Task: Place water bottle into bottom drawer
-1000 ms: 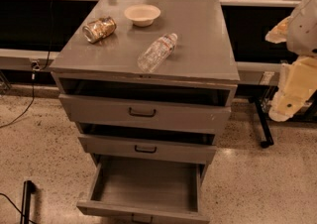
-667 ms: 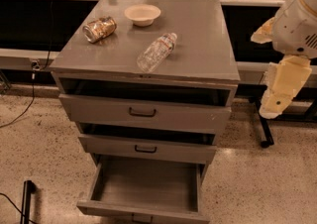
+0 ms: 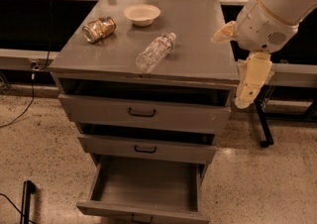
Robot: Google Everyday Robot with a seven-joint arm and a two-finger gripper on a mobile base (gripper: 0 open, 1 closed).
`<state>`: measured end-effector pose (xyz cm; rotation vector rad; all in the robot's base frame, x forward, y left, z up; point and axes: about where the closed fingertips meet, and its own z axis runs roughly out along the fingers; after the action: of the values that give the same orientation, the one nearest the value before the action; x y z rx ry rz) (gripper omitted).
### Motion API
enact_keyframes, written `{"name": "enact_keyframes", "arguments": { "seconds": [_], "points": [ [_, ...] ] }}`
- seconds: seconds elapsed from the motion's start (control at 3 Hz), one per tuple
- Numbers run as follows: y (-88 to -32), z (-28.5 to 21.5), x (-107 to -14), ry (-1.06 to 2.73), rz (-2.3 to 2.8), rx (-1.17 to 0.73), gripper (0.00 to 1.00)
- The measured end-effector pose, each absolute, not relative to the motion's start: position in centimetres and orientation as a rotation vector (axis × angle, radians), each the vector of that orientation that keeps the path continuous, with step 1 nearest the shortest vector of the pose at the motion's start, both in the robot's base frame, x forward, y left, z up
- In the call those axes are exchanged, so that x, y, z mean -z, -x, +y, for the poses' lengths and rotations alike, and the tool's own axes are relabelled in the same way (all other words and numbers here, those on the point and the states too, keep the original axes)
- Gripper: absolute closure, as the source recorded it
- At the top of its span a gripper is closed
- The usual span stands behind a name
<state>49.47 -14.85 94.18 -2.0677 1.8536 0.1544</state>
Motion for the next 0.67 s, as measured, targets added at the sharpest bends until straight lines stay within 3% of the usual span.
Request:
{"name": "enact_keyframes", "arguments": {
  "seconds": [0.67],
  "points": [
    [-50.23, -14.53, -94.12, 2.083, 1.845, -0.139, 0.00]
  ]
}}
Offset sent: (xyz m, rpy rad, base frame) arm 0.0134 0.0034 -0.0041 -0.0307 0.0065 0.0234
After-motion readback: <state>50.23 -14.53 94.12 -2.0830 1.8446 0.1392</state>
